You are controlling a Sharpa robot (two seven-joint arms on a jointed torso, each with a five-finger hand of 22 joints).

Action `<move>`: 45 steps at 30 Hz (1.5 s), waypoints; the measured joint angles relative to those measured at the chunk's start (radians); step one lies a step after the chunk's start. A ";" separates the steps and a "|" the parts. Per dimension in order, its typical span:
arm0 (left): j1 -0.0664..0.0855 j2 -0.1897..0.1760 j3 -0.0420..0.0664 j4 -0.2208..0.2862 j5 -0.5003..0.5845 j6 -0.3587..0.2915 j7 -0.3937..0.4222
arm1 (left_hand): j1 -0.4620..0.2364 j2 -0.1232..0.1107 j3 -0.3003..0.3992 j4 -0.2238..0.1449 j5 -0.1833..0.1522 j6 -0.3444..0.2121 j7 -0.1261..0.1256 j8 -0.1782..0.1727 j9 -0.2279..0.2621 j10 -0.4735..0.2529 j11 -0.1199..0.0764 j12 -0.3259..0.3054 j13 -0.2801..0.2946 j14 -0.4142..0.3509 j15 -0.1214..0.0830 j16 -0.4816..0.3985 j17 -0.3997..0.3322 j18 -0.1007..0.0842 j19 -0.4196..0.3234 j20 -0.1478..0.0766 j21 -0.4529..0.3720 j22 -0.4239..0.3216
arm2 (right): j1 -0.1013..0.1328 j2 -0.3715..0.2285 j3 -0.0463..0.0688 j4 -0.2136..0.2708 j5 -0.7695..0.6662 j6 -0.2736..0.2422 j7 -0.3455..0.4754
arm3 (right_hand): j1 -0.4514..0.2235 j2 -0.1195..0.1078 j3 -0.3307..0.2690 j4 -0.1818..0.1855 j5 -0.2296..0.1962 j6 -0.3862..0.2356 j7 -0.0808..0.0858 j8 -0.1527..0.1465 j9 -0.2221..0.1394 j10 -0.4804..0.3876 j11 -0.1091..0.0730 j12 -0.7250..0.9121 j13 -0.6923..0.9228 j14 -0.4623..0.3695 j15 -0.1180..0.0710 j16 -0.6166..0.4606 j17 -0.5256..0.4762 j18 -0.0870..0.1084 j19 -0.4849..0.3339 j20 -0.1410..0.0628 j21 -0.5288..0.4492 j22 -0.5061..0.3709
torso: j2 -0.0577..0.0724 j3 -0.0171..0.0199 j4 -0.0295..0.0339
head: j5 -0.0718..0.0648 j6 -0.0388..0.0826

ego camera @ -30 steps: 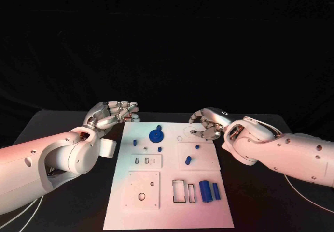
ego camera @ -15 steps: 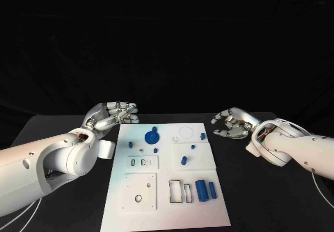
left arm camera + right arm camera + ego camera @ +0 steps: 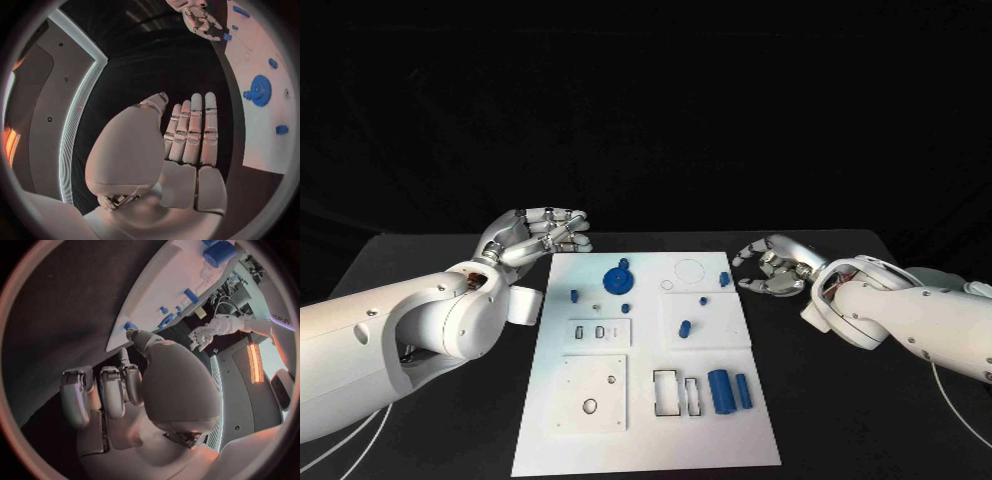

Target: Assemble the parts on the task board

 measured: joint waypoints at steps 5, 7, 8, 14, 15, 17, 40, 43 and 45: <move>0.000 0.000 0.000 0.000 0.000 0.001 0.000 | 0.000 0.000 0.003 0.003 0.000 0.000 0.000 0.000 0.000 0.000 0.000 -0.002 0.000 0.000 0.000 0.000 0.000 0.000 0.000 0.000 0.000 0.000 | -0.012 0.022 0.000 -0.016 0.000 0.000 0.000 | 0.000 0.000 0.002 -0.002 -0.003 0.000 0.000 -0.002 0.000 0.000 0.000 0.000 0.000 0.000 0.000 0.000 0.000 0.000 0.000 0.000 0.000 0.000 | 0.002 0.0012 0.0021 | 0.002 -0.001; 0.000 0.000 0.000 -0.001 0.000 0.001 0.000 | 0.000 0.000 0.003 0.003 0.000 0.000 0.000 0.000 0.000 0.000 0.000 -0.002 0.000 0.000 0.000 0.000 0.000 0.000 0.000 0.000 0.000 0.000 | -0.015 0.028 0.000 -0.019 -0.001 0.000 -0.001 | 0.000 0.000 0.003 -0.002 -0.003 0.004 0.004 -0.002 0.000 0.000 0.000 0.000 0.000 0.000 0.000 0.000 0.000 0.000 0.000 0.000 0.000 0.000 | 0.003 0.0016 0.0023 | 0.003 -0.002; 0.000 0.000 0.000 -0.001 0.000 0.001 0.000 | 0.000 0.000 0.003 0.003 0.000 0.000 0.000 0.000 0.000 0.000 0.000 -0.002 0.000 0.000 0.000 0.000 0.000 0.000 0.000 0.000 0.000 0.000 | -0.016 0.032 0.000 -0.021 -0.002 0.000 -0.001 | 0.000 0.000 0.005 0.000 -0.003 0.004 0.004 -0.002 0.000 0.000 0.000 0.000 0.000 0.000 0.000 0.000 0.000 0.000 0.000 0.000 0.000 0.000 | 0.003 0.0019 0.0027 | 0.004 -0.002; 0.000 0.001 0.000 -0.001 0.000 0.001 0.000 | 0.000 0.000 0.006 0.000 0.000 0.000 0.000 0.000 0.000 0.000 0.000 -0.002 0.000 0.000 0.000 -0.005 0.001 0.000 0.000 0.000 0.000 0.000 | -0.018 0.048 0.000 -0.029 -0.007 -0.001 -0.003 | -0.017 0.002 0.008 0.003 -0.009 0.004 0.004 -0.006 0.000 0.000 0.000 0.000 0.000 0.000 0.000 0.000 0.000 0.000 0.000 0.000 0.000 0.000 | 0.003 0.0018 0.0028 | 0.006 -0.003; 0.000 0.001 0.000 -0.001 0.000 0.001 0.000 | 0.000 0.000 0.006 0.000 0.000 0.000 0.000 0.000 0.000 0.000 0.000 -0.002 0.000 0.000 0.000 -0.005 0.001 0.000 0.000 0.000 0.000 0.000 | -0.018 0.051 0.000 -0.031 -0.008 -0.001 -0.004 | -0.022 0.003 0.008 0.003 -0.013 0.004 0.004 -0.006 0.000 0.000 0.000 0.000 0.000 0.000 0.000 0.000 0.000 0.000 0.000 0.000 0.000 0.000 | 0.003 0.0018 0.0028 | 0.006 -0.003; 0.000 0.002 0.000 -0.001 0.000 0.002 0.000 | 0.000 0.000 0.006 0.000 0.000 0.000 0.000 0.000 0.000 0.000 0.000 -0.002 0.000 0.000 0.000 -0.005 0.001 0.000 0.000 0.000 0.000 0.000 | -0.019 0.055 0.000 -0.034 -0.010 -0.002 -0.005 | -0.023 0.004 0.008 0.003 -0.015 0.006 0.006 -0.010 0.000 0.000 0.000 0.000 0.000 0.000 0.000 0.000 0.000 0.000 0.000 0.000 0.000 0.000 | 0.003 0.0018 0.0028 | 0.006 -0.003; 0.000 0.001 0.000 -0.001 0.000 0.004 -0.004 | 0.004 -0.004 0.008 -0.003 0.000 0.000 0.000 0.000 0.001 0.000 0.000 -0.002 0.000 0.000 0.000 -0.005 0.002 0.000 0.000 0.000 0.000 0.000 | -0.020 0.081 0.000 -0.044 -0.027 -0.019 -0.017 | -0.051 0.044 0.045 -0.017 -0.058 0.136 -0.029 0.056 0.035 -0.002 -0.024 0.015 0.001 -0.002 -0.017 0.000 0.000 0.000 0.000 -0.012 0.000 0.000 | 0.002 0.0025 0.0016 | 0.009 -0.004; 0.000 0.001 0.000 -0.001 0.000 0.004 -0.005 | 0.004 -0.004 0.008 -0.003 0.000 0.000 0.000 0.000 0.001 0.000 0.000 -0.002 0.000 0.000 0.000 -0.005 0.002 0.000 0.000 0.000 0.000 0.000 | -0.020 0.081 0.000 -0.046 -0.027 -0.025 -0.017 | -0.048 0.051 0.051 -0.023 -0.071 0.142 -0.035 0.067 0.042 0.002 -0.027 0.015 0.001 -0.002 -0.017 0.000 0.000 0.000 0.000 -0.012 0.000 -0.001 | 0.002 0.0025 0.0016 | 0.008 -0.004; 0.000 0.001 0.000 -0.001 0.000 0.004 -0.005 | 0.004 -0.004 0.008 -0.003 0.000 0.000 0.000 0.000 0.001 0.000 0.000 -0.002 0.000 0.000 0.000 -0.005 0.002 0.000 0.000 0.000 0.000 0.000 | -0.020 0.080 0.000 -0.047 -0.026 -0.030 -0.017 | -0.048 0.054 0.051 -0.023 -0.071 0.143 -0.037 0.071 0.044 0.002 -0.027 0.015 0.001 0.002 -0.020 0.000 0.000 0.000 0.000 -0.012 0.004 -0.001 | 0.002 0.0025 0.0016 | 0.008 -0.004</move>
